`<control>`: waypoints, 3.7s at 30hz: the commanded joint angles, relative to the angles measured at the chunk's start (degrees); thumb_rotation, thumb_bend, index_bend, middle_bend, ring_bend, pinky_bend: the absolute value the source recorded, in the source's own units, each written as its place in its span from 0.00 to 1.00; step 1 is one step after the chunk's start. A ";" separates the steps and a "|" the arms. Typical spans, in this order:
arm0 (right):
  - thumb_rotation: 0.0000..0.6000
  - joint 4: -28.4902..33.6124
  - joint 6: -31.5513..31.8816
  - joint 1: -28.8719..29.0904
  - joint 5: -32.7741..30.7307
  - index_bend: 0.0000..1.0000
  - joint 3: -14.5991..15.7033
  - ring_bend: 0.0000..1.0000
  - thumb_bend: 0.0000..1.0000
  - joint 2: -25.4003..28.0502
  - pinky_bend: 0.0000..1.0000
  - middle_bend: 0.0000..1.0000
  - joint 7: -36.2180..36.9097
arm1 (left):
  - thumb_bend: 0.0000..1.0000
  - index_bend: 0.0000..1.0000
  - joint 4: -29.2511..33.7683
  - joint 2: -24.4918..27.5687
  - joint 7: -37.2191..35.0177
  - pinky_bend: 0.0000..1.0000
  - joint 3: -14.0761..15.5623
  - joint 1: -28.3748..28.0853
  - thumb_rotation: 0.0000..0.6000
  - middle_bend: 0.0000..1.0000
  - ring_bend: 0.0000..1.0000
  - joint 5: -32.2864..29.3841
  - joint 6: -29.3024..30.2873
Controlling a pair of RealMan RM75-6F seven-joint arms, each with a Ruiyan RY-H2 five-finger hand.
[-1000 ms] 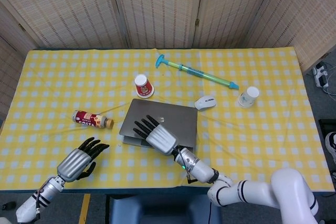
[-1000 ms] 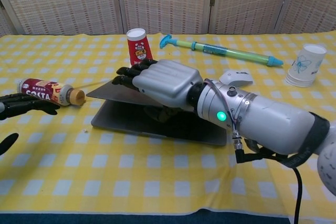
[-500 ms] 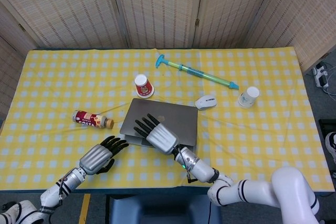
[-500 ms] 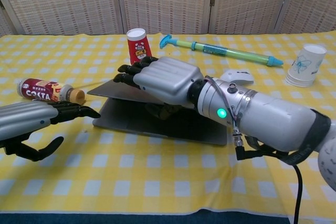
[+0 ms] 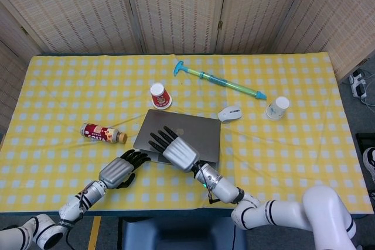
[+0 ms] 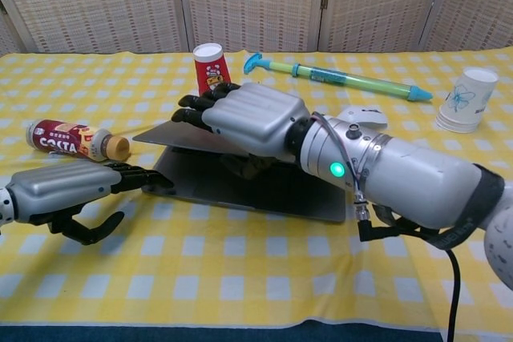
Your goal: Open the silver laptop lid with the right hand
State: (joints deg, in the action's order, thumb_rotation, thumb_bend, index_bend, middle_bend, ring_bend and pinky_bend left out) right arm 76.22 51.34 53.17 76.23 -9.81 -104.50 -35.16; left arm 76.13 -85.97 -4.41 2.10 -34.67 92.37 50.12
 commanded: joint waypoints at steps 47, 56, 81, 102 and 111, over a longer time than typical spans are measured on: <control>1.00 -1.81 0.75 1.64 -13.38 0.00 -8.99 0.00 0.61 12.04 0.00 0.00 1.60 | 0.76 0.02 1.44 0.63 3.99 0.00 1.98 -1.85 1.00 0.08 0.00 -4.06 -0.21; 1.00 -8.62 -1.29 3.89 -18.34 0.00 -10.90 0.00 0.61 11.40 0.00 0.00 3.41 | 0.76 0.02 1.87 1.05 4.43 0.00 2.09 -1.68 1.00 0.08 0.00 -4.51 0.21; 1.00 -7.15 1.70 4.04 -19.47 0.00 -10.43 0.00 0.61 15.05 0.00 0.00 6.78 | 0.76 0.02 4.25 2.67 5.06 0.00 2.22 -1.21 1.00 0.08 0.01 -3.86 2.68; 1.00 22.04 23.16 -21.59 5.04 0.00 5.13 0.06 0.61 42.46 0.01 0.00 22.58 | 0.70 0.02 12.98 15.79 1.58 0.00 -1.39 10.06 1.00 0.08 0.02 -9.07 21.39; 1.00 16.10 35.93 -34.26 13.05 0.00 11.79 0.07 0.61 41.33 0.02 0.00 30.60 | 0.67 0.03 14.66 17.63 1.56 0.00 -2.34 18.39 1.00 0.08 0.03 -11.13 32.39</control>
State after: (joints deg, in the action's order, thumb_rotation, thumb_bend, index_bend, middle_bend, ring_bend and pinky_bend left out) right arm 94.04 84.84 21.32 87.42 0.37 -62.37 -5.99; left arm 90.12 -68.82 -2.97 -0.09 -17.63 81.51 80.94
